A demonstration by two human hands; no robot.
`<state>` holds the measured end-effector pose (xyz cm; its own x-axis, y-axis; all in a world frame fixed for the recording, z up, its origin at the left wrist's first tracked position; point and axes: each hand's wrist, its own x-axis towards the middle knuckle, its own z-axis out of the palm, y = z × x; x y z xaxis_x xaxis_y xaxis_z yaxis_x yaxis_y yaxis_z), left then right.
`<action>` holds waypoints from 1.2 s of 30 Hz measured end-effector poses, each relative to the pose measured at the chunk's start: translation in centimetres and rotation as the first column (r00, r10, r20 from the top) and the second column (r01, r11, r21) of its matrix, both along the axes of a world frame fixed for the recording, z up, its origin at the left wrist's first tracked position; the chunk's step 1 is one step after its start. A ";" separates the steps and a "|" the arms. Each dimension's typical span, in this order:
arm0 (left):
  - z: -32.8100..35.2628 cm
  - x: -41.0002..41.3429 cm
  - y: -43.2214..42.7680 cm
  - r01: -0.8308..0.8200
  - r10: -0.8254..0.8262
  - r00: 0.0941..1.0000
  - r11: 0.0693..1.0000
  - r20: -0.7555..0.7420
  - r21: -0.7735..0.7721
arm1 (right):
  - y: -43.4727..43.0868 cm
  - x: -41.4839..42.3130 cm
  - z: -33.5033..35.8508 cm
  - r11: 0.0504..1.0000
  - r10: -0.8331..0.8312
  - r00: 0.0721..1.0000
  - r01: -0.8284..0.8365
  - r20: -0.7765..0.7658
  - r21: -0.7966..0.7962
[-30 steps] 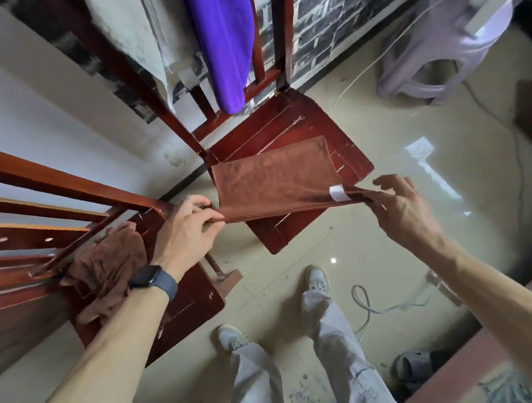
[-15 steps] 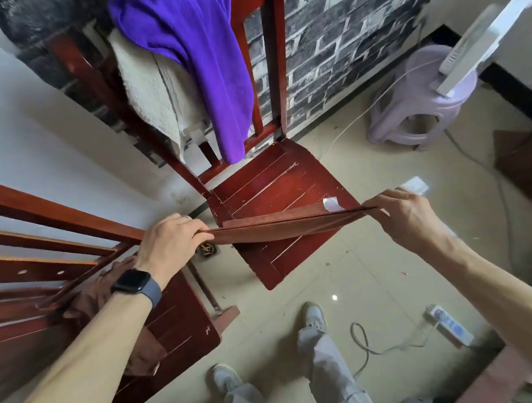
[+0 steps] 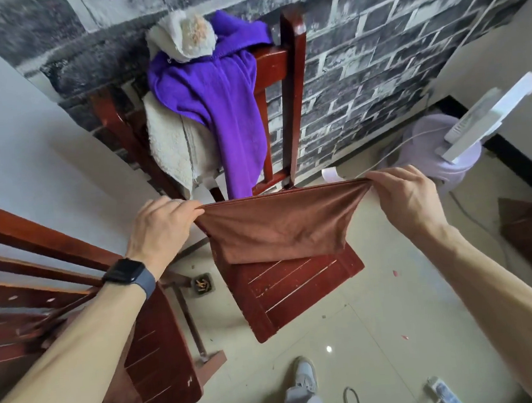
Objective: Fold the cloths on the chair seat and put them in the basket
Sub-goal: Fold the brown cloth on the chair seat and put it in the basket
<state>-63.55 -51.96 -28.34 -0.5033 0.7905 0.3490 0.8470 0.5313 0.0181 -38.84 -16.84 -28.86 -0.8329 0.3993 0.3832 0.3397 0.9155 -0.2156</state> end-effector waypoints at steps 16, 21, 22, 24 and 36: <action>-12.1 10.4 -8.7 0.068 -0.025 0.977 0.978 0.214 -0.197 | -9.3 12.6 -13.9 0.943 -0.077 0.952 0.165 0.296 -0.288; -16.5 13.8 -10.4 -0.012 0.200 0.812 0.945 0.548 -0.327 | -12.4 15.5 -17.4 0.880 -0.107 0.917 0.267 0.383 -0.394; -17.1 13.9 -10.4 -0.072 0.262 0.760 0.943 0.594 -0.324 | -12.5 15.4 -17.6 0.859 -0.113 0.914 0.287 0.391 -0.424; -17.5 14.1 -9.5 -0.199 0.358 0.668 0.931 0.653 -0.307 | -12.2 14.4 -18.0 0.764 -0.138 0.882 0.385 0.451 -0.518; -27.5 6.2 -2.6 -0.642 0.322 0.002 0.726 0.947 -0.245 | -7.4 4.8 -27.8 0.152 -0.395 0.800 0.542 0.452 -0.826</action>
<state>-57.39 -54.59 -55.88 -0.7761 0.2001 -0.5980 -0.3535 0.6473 0.6754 -34.00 -24.22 -56.68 -0.3509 0.7370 -0.5776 0.7126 -0.1900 -0.6754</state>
